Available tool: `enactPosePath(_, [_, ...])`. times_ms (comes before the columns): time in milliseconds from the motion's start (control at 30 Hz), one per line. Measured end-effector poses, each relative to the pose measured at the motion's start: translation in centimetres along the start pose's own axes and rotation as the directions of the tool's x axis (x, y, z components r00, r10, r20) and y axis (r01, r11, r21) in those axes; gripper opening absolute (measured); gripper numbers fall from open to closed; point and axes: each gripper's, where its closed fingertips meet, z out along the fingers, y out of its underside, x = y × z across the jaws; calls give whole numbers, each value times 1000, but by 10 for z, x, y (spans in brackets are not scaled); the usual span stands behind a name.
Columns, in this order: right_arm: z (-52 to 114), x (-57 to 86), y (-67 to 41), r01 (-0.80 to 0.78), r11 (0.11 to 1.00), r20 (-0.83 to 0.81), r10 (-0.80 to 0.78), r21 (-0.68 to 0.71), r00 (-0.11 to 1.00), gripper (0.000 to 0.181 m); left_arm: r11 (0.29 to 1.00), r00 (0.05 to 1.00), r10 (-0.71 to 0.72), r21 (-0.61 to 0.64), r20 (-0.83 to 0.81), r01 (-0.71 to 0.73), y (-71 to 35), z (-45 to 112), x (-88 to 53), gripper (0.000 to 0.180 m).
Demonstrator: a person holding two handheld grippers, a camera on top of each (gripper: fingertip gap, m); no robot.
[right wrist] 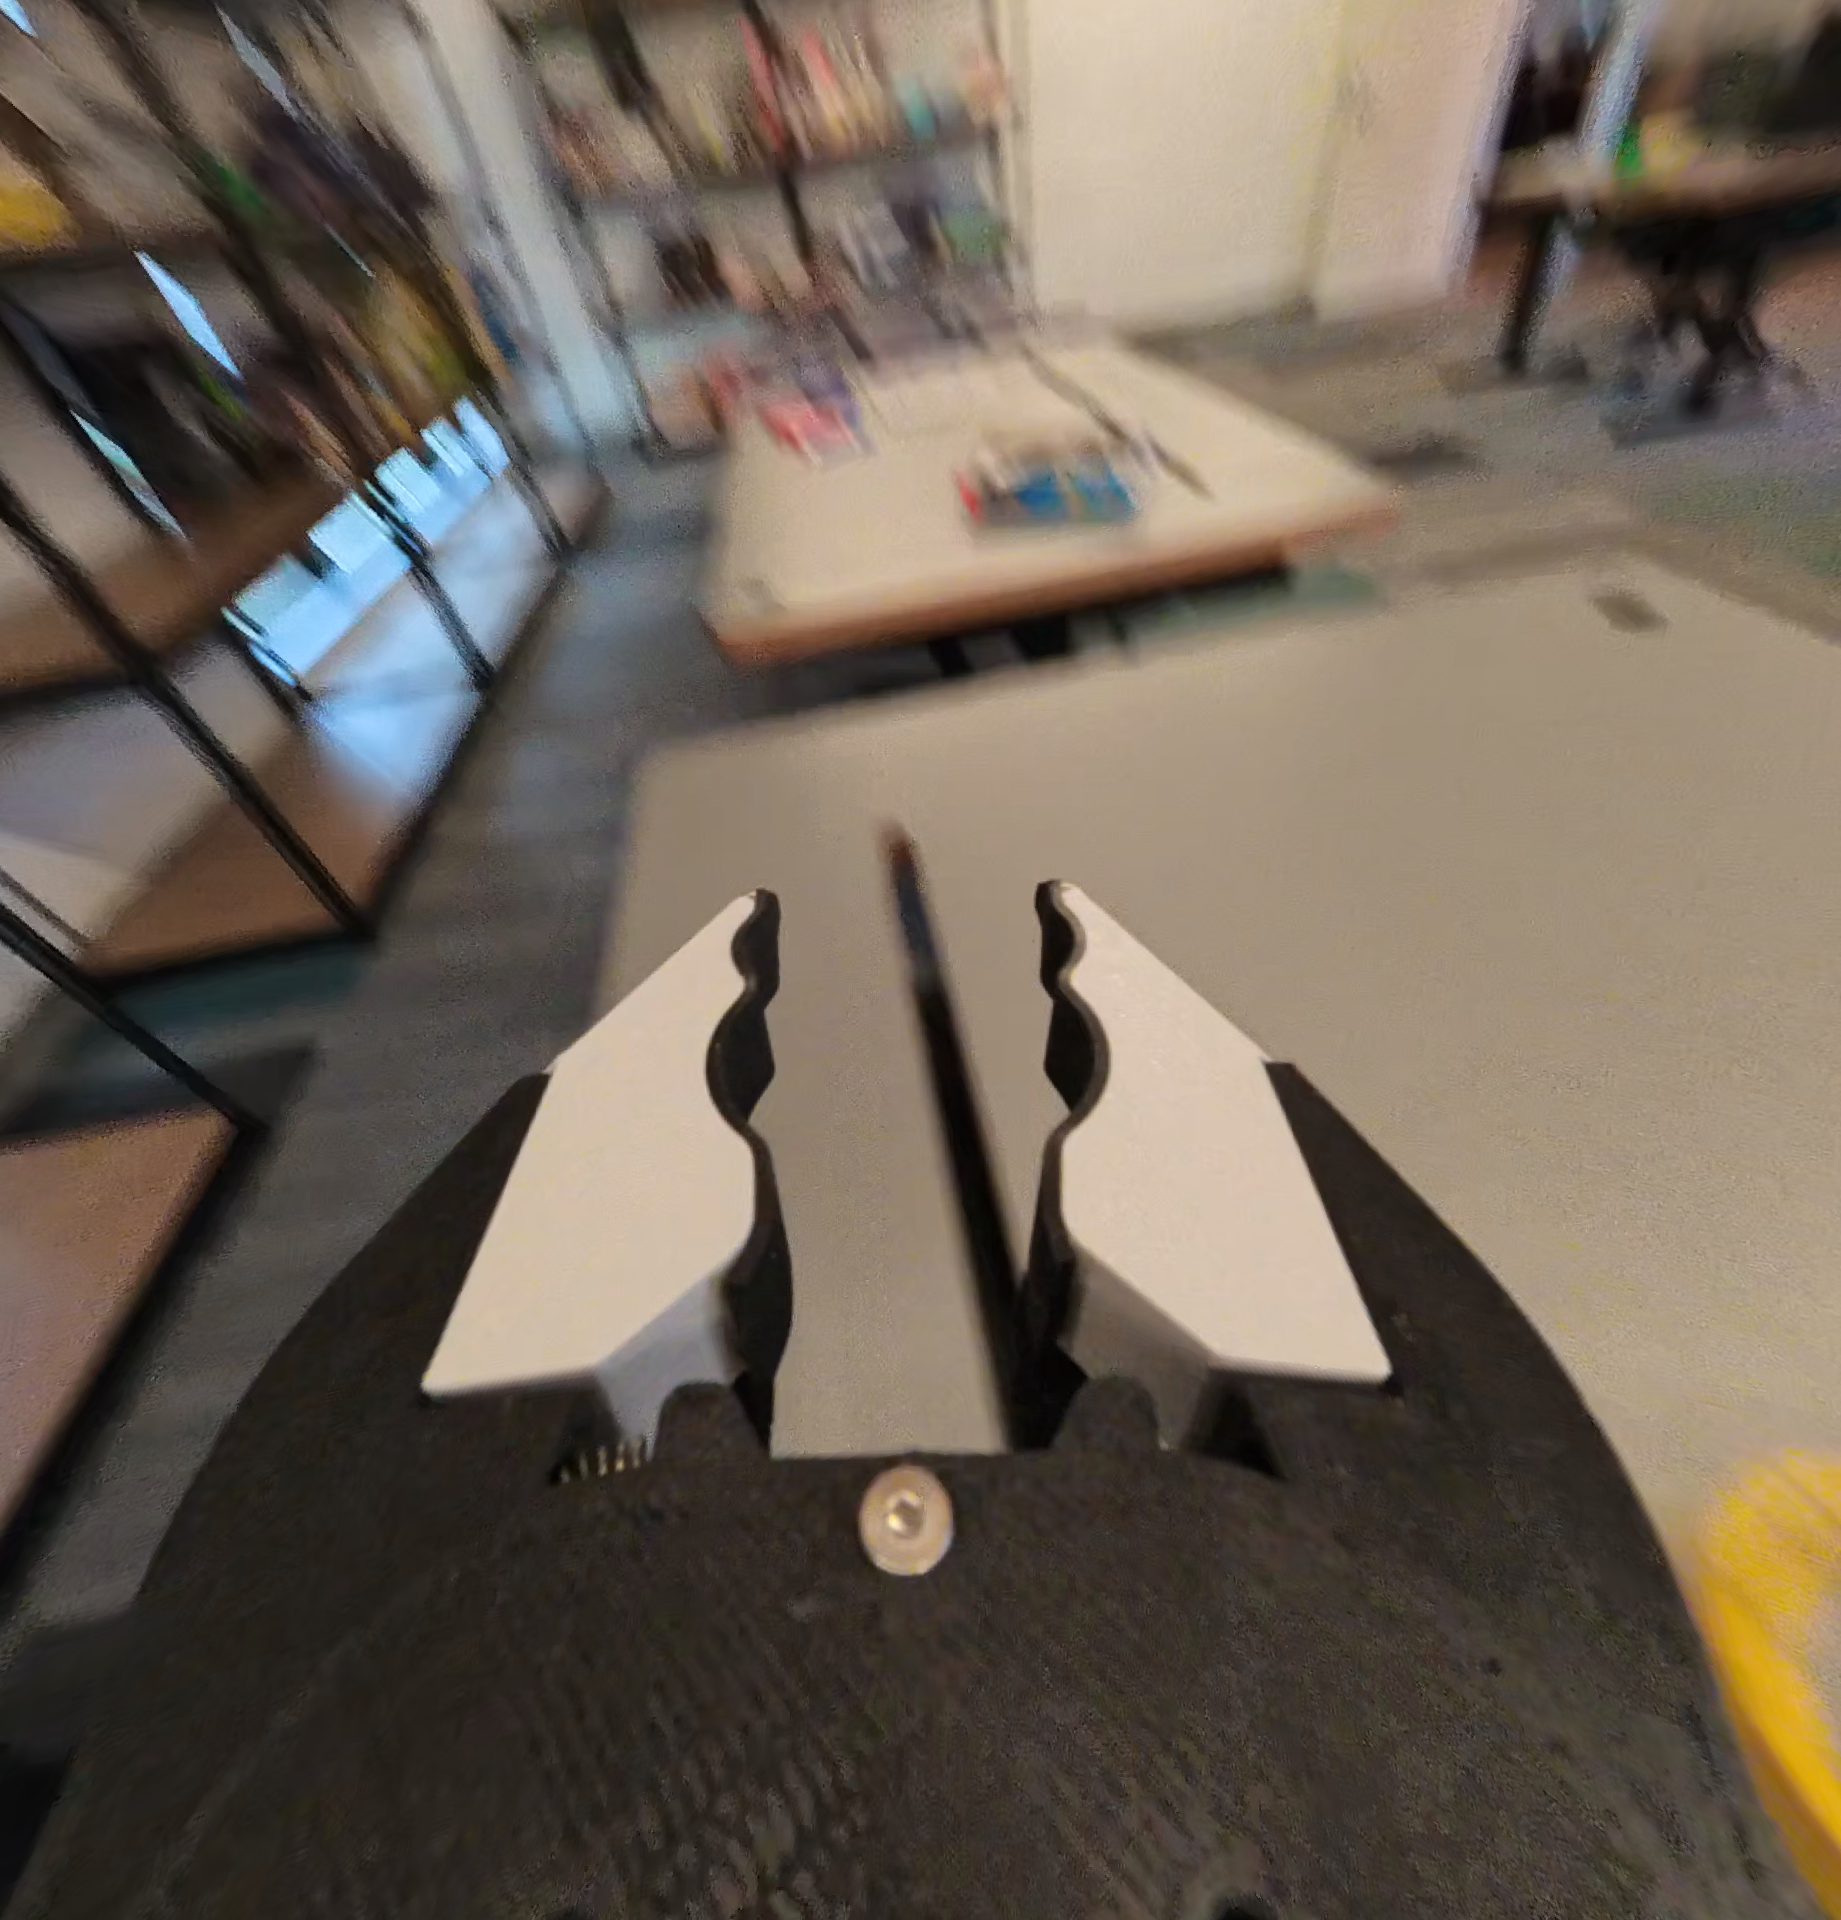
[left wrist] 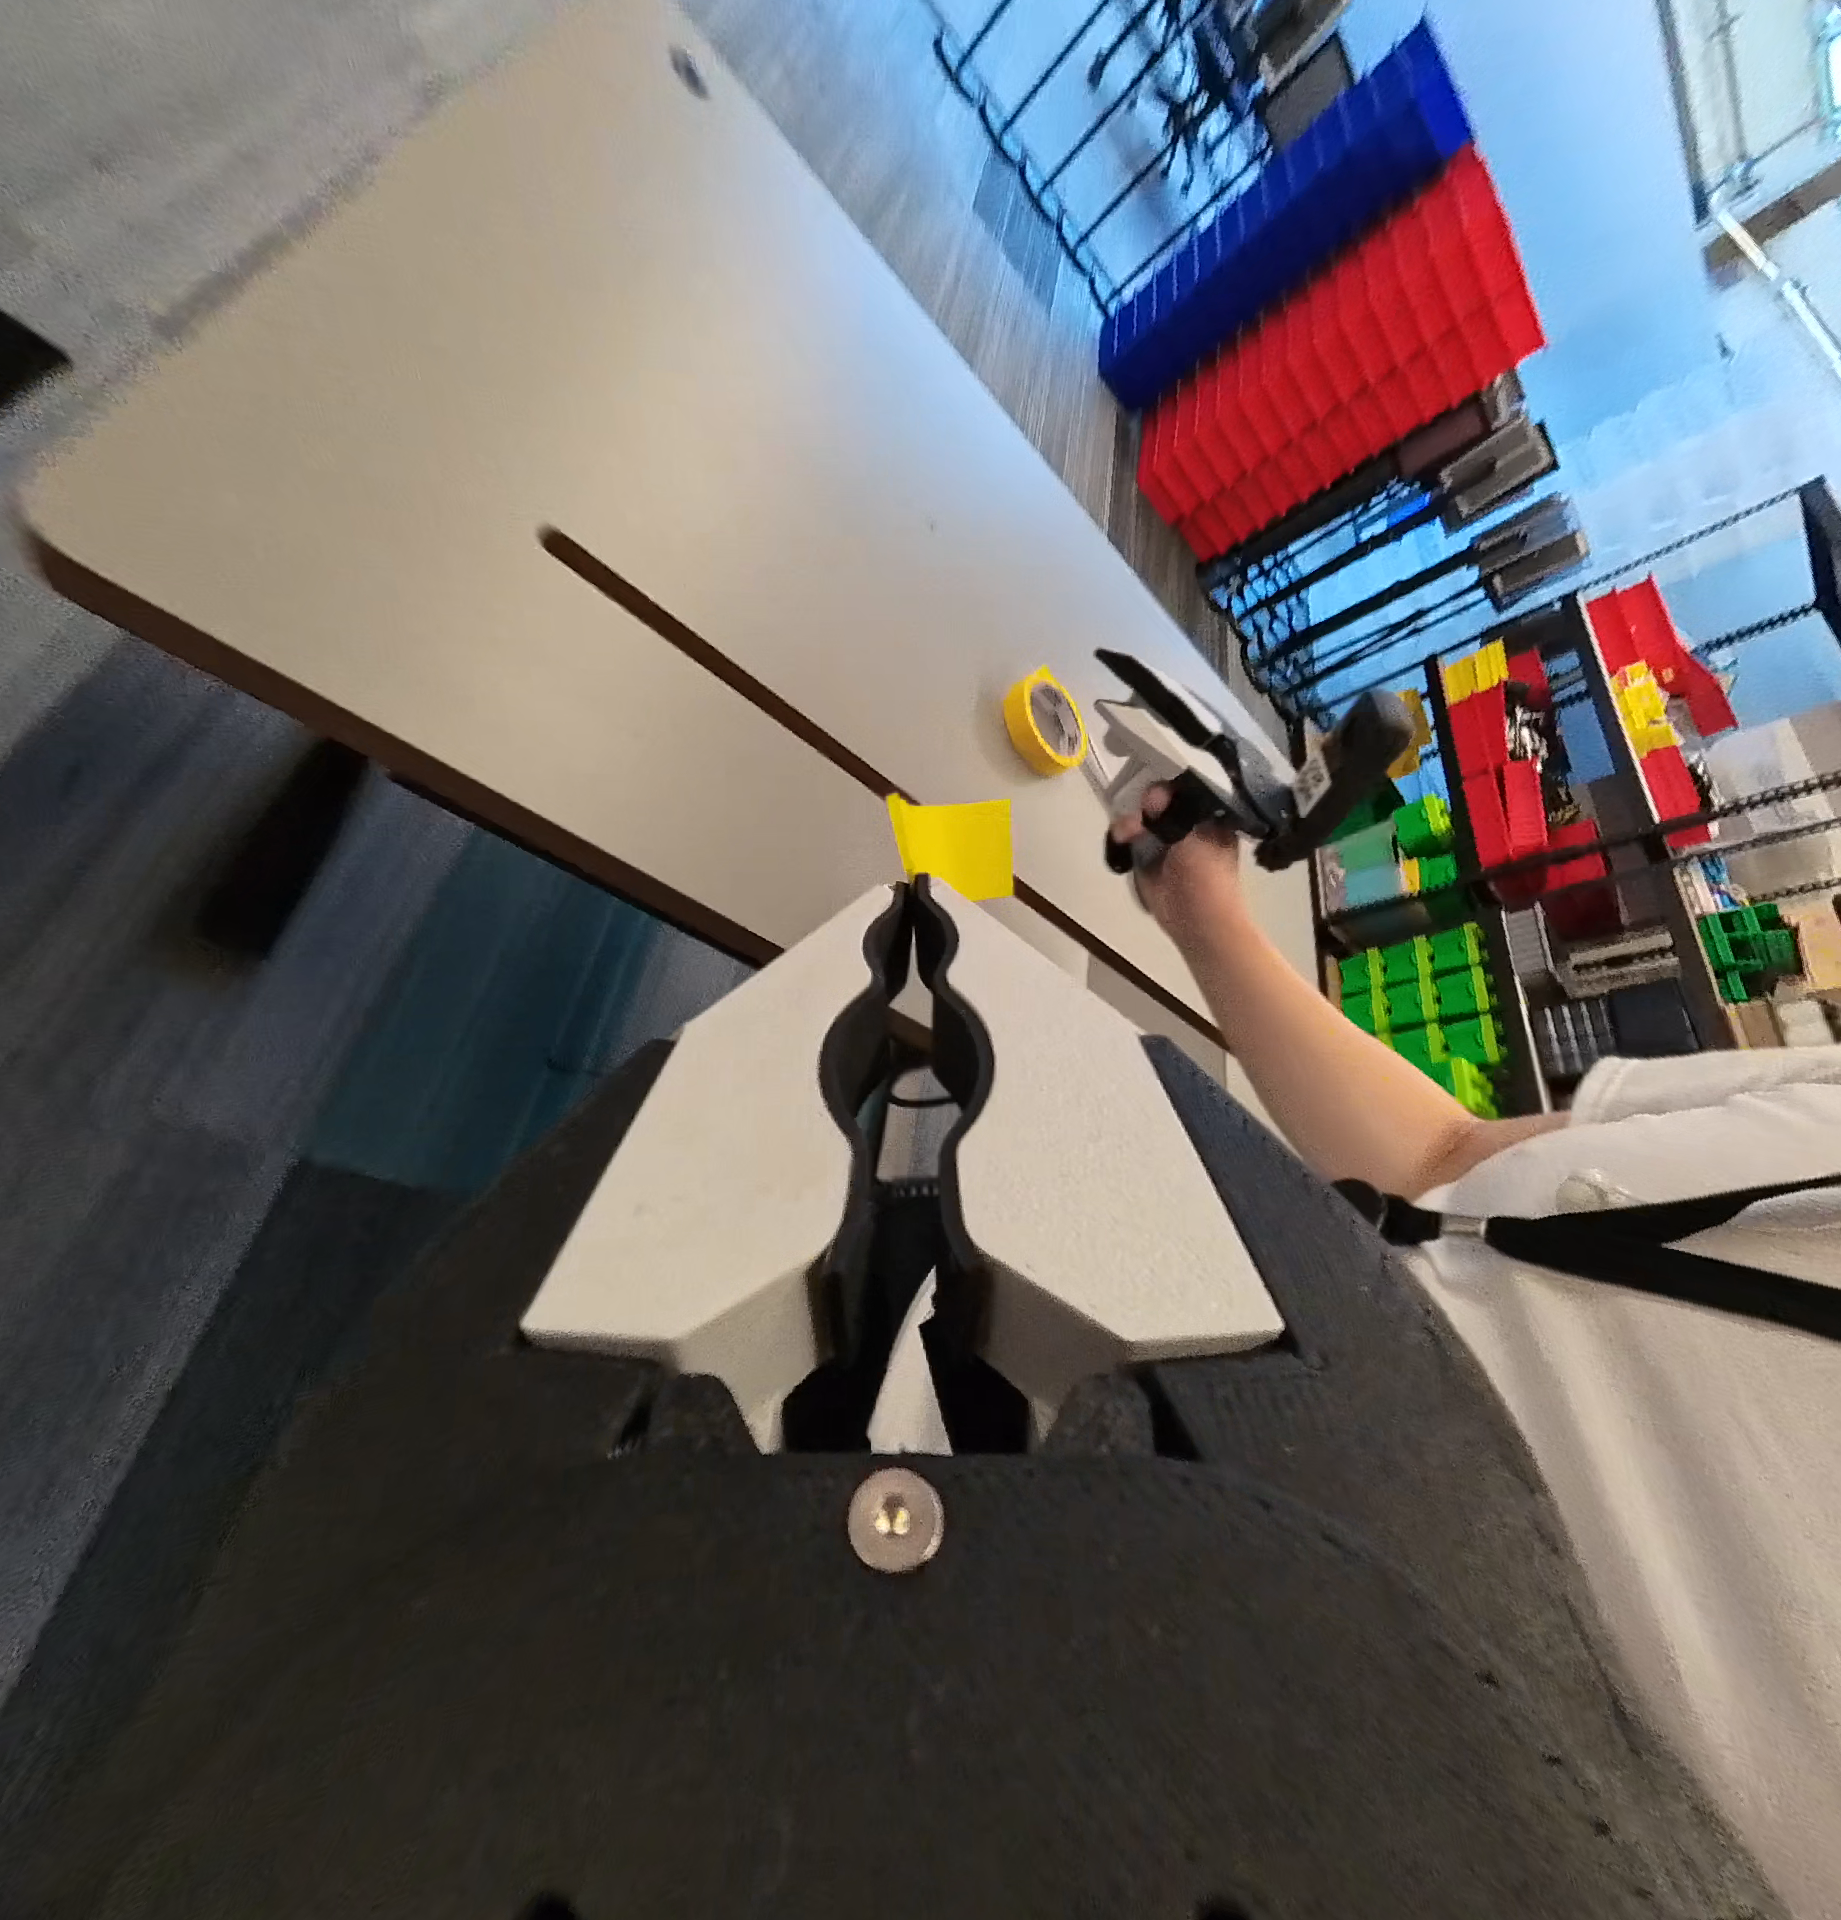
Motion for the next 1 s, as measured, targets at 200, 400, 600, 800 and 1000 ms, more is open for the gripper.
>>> enactPosePath(200, [193,-262,-120,-423,904,630,366,-65,685,47,968,981,118,201,154,-148,-74,-126,-77,0])
enactPosePath(400, [359,-476,-175,-232,914,773,405,-332,488,55,901,894,115,334,434,-278,-145,-234,-176,0])
enactPosePath(600, [514,-589,-188,-73,891,826,444,-448,346,34,853,839,11,432,545,-292,-230,-315,-289,0])
enactPosePath(800, [669,-658,-229,41,886,876,448,-461,176,0,793,809,-78,528,583,-304,-333,-395,-388,0])
enactPosePath(1000, [797,-736,-262,198,868,885,466,-455,-11,0,714,774,-178,621,608,-324,-398,-487,-491,0])
